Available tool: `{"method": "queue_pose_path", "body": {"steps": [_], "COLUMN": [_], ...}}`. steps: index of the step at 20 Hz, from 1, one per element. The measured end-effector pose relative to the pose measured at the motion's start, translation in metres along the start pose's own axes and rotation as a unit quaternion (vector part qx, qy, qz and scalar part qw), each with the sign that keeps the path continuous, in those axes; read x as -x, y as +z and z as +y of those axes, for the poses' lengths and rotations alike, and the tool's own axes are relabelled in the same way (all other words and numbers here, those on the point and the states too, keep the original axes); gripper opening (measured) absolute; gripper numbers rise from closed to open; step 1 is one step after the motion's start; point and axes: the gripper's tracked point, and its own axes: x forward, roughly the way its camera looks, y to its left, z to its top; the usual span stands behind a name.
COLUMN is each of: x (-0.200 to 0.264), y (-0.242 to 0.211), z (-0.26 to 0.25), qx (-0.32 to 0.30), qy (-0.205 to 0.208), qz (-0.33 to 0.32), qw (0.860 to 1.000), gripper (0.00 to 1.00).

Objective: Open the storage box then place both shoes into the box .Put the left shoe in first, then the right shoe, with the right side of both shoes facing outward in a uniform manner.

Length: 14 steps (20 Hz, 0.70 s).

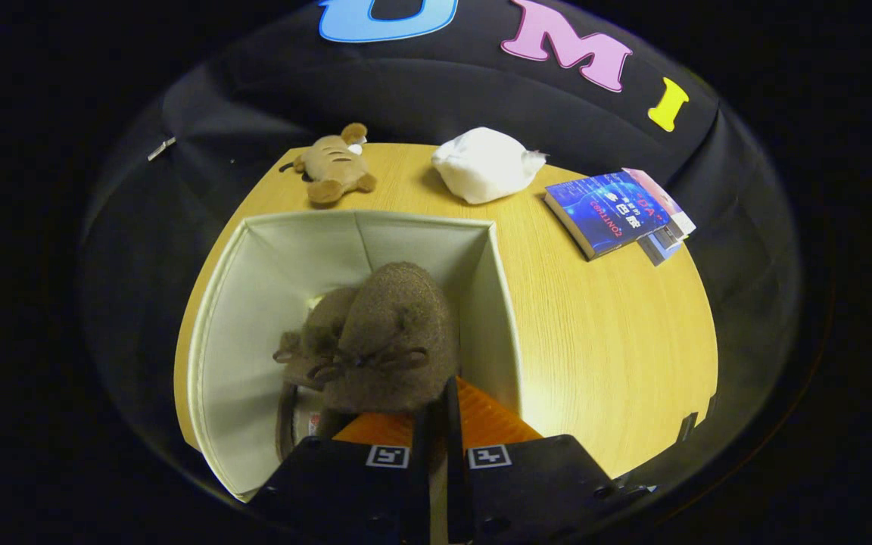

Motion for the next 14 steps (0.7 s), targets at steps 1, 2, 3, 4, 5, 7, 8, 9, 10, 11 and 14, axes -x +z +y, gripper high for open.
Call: {"method": "queue_pose_path", "body": {"steps": [1, 2, 3, 4, 5, 7, 8, 9, 10, 11, 14], "x": [-0.001, -0.004, -0.004, -0.002, -0.001, 0.002, 0.006, 0.009, 0.014, 0.019, 0.03], "y": [-0.005, -0.01, -0.013, -0.011, -0.012, -0.015, -0.015, -0.014, -0.014, -0.014, -0.019], "z": [-0.002, 0.001, 0.004, 0.004, 0.006, 0.011, 0.018, 0.022, 0.025, 0.026, 0.031], "qx": [0.004, 0.004, 0.008, 0.015, 0.021, 0.029, 0.03, 0.033, 0.036, 0.045, 0.072], "qy": [-0.002, 0.004, 0.007, 0.013, 0.019, 0.034, 0.05, 0.057, 0.065, 0.069, 0.085], "qz": [0.008, 0.015, 0.018, 0.012, 0.01, 0.009, 0.007, 0.003, -0.002, -0.007, -0.019], "qw": [1.0, 1.0, 1.0, 1.0, 1.0, 0.999, 0.998, 0.998, 0.997, 0.997, 0.994], "gripper": [0.16, 0.15, 0.16, 0.17, 0.19, 0.27, 0.3, 0.42, 0.51, 0.59, 0.74]}}
